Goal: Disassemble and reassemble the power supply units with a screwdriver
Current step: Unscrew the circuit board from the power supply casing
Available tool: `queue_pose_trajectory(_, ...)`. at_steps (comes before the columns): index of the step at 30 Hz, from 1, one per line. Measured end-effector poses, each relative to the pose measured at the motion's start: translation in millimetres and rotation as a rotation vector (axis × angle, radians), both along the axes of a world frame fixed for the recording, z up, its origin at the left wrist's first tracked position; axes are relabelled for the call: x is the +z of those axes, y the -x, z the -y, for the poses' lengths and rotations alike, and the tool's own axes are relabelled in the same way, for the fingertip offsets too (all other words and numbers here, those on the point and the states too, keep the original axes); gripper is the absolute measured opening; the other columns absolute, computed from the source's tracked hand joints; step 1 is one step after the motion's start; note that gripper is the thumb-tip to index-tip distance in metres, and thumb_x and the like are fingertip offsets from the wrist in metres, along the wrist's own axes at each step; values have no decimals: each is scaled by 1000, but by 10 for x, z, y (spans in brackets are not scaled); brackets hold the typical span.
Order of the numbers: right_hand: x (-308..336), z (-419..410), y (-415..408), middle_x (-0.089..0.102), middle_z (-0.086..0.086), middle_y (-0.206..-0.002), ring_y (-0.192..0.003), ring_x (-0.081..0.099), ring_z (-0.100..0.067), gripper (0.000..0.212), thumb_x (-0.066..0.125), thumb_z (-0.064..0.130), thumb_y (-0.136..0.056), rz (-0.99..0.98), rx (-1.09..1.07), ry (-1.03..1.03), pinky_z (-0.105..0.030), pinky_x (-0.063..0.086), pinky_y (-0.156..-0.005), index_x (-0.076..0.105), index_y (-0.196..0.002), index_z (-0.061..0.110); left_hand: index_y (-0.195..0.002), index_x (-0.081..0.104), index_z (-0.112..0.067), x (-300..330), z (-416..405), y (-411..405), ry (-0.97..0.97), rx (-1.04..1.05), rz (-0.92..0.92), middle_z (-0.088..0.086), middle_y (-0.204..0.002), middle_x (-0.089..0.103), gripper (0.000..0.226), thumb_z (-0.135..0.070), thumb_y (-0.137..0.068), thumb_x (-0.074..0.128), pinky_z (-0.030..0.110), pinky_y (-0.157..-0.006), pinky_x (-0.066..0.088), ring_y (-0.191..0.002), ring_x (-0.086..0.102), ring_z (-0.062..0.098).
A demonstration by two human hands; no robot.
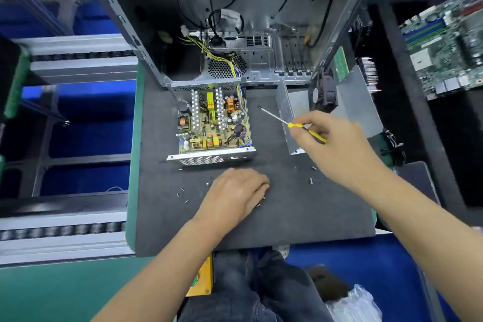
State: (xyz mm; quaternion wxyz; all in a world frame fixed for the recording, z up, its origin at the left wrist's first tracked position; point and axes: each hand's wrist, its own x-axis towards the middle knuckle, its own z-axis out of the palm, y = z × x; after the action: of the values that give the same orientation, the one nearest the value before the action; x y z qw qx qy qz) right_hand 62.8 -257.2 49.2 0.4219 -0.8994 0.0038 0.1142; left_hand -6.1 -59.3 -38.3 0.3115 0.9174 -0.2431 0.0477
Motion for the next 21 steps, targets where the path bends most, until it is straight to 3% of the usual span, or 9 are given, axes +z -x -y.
queue_pose_trajectory(4, 96, 8, 22, 68, 13, -85, -75, 56, -6, 18, 66, 33, -90, -11, 138, -85, -10, 40, -64, 72, -103, 44, -86, 75, -27, 293, -50, 91, 640, 441, -262, -10, -83, 74, 8, -21, -82, 73, 18, -71, 53, -72, 68, 8)
queue_pose_trajectory(7, 152, -62, 13, 71, 17, -90, -79, 60, -7, 19, 67, 37, -87, -35, 177, -159, -11, 44, -66, 72, -102, 47, -83, 75, -27, 501, -313, 7, 1097, 643, -391, 4, -80, 76, 12, -17, -78, 79, 24, -72, 58, -78, 75, 20)
queue_pose_trajectory(9, 181, -163, 16, 71, 20, -92, -82, 64, -5, 22, 64, 44, -81, -32, 221, -206, -12, 46, -69, 72, -102, 45, -80, 76, -24, 560, -565, -68, 1251, 693, -390, 8, -78, 75, 18, -7, -77, 78, 24, -69, 57, -75, 74, 21)
queue_pose_trajectory(12, 199, -376, 17, 71, 19, -93, -88, 65, -7, 27, 62, 48, -78, 6, 326, -221, -13, 46, -73, 73, -102, 43, -77, 75, -22, 549, -882, -143, 1294, 717, -411, 9, -75, 73, 19, -3, -76, 75, 24, -68, 57, -71, 73, 21)
queue_pose_trajectory(15, 194, -592, -9, 66, 15, -84, -79, 63, -8, 24, 62, 42, -84, 105, 446, -158, -10, 40, -69, 74, -105, 38, -78, 75, -21, 513, -1080, -176, 1269, 682, -418, 12, -75, 73, 17, -6, -73, 81, 25, -69, 56, -70, 73, 22)
queue_pose_trajectory(21, 198, -810, -96, 65, 13, -81, -75, 62, -10, 28, 60, 44, -84, 117, 465, -161, -10, 39, -69, 76, -105, 32, -82, 78, -20, 453, -1169, -208, 1275, 615, -467, 12, -77, 75, 15, -16, -69, 81, 25, -70, 58, -73, 75, 24)
